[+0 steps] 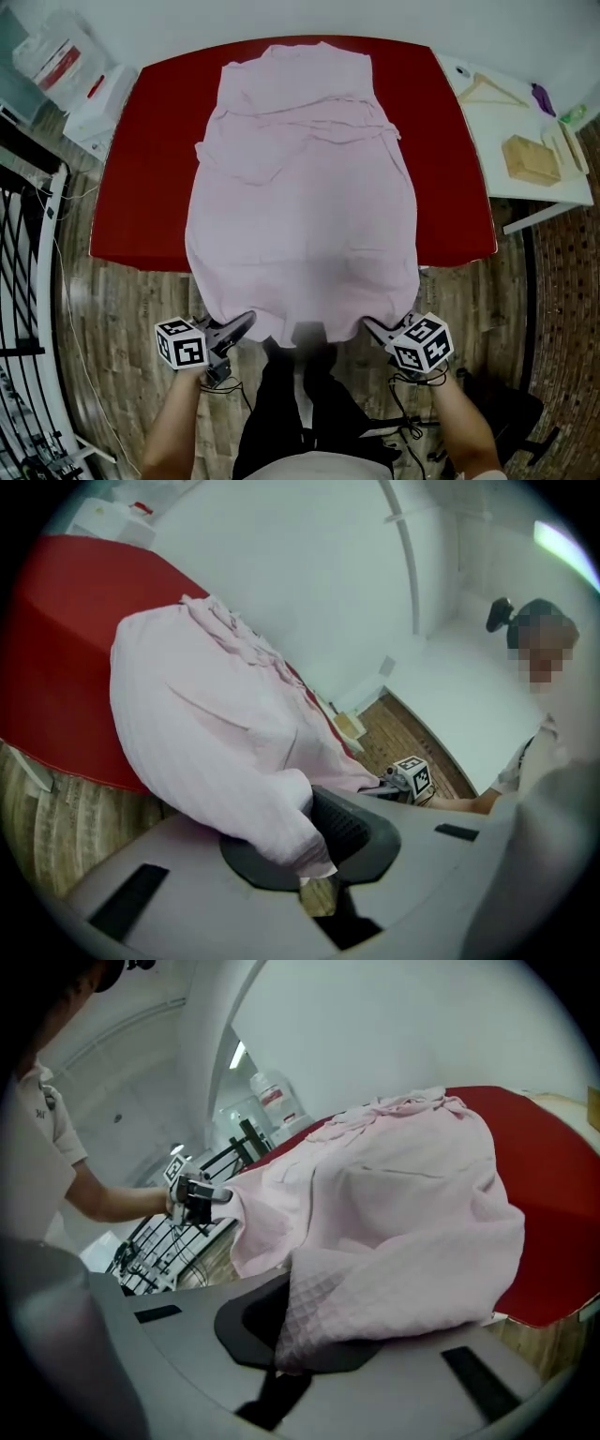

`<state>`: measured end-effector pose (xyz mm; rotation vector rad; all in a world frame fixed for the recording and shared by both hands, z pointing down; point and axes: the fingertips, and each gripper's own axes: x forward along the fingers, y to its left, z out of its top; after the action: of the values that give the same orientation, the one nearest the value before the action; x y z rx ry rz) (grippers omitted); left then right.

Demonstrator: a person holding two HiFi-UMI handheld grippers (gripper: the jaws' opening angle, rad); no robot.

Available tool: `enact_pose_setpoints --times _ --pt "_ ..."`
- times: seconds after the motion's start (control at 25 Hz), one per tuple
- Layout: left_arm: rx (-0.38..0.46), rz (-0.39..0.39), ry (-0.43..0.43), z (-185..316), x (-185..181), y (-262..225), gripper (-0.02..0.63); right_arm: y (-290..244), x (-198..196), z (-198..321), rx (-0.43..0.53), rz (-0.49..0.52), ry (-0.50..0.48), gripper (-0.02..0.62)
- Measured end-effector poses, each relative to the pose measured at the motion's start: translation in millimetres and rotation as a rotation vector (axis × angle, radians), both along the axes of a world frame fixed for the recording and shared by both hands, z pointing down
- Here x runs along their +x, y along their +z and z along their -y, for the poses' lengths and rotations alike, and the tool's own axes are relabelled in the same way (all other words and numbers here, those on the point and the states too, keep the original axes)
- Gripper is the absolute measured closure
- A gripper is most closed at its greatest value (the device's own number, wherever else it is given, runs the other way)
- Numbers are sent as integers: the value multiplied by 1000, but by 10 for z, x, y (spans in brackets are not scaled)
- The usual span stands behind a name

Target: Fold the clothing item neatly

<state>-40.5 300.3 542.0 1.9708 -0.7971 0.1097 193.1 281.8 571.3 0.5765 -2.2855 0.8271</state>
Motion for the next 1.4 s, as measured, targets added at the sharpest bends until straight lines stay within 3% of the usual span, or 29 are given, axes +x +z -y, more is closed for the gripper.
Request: enact_pose_setpoints --times 0.36,0.68,1.4 --pt "96 -128 -20 84 119 -864 571 -745 -35 159 43 30 -61 569" --pt "159 -231 -7 304 -18 -1398 571 -1278 -115 453 114 30 -66 569" --pt "312 -298 237 1457 -652 -2409 571 -2320 -475 1619 239 13 -1 569"
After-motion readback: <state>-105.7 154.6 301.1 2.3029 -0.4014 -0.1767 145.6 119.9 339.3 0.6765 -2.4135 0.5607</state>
